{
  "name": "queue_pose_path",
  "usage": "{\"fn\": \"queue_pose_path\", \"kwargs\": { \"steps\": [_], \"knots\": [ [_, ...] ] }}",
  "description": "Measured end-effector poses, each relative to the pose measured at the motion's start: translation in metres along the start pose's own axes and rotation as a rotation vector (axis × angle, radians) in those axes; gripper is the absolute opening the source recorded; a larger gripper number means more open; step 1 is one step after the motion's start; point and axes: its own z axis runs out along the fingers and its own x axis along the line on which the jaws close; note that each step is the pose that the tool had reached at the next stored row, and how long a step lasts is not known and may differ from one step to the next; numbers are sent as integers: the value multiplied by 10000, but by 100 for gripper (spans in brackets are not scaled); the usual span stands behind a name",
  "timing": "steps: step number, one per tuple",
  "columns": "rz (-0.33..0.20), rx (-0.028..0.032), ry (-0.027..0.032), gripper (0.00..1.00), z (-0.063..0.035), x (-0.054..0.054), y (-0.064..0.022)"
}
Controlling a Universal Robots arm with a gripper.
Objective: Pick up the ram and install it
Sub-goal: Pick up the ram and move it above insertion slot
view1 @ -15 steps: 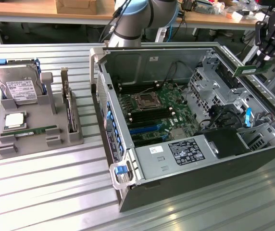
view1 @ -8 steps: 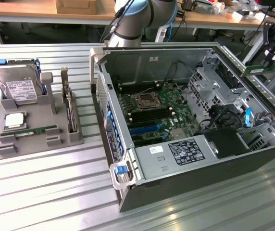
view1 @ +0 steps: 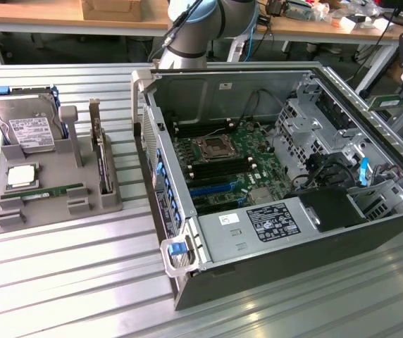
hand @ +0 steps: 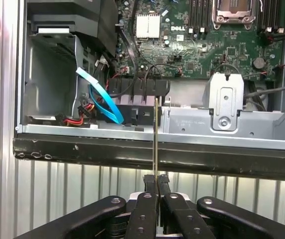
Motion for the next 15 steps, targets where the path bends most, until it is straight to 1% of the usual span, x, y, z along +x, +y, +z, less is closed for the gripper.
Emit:
{"fn": "queue_pose_path", "kwargs": {
  "steps": [1,2,4,7,9,11,13,15],
  "knots": [
    [0,0,4,12,-1,1,-17],
    [1,-2,17,12,-2,4,-73],
    [2,-3,28,12,-5,6,-115],
    [3,-6,62,12,-11,12,-247],
    [3,-8,71,12,-12,15,-286],
    [3,-10,91,12,-15,18,-358],
    [5,-11,102,12,-17,21,-403],
    [5,-14,117,12,-21,24,-466]
  ]
}}
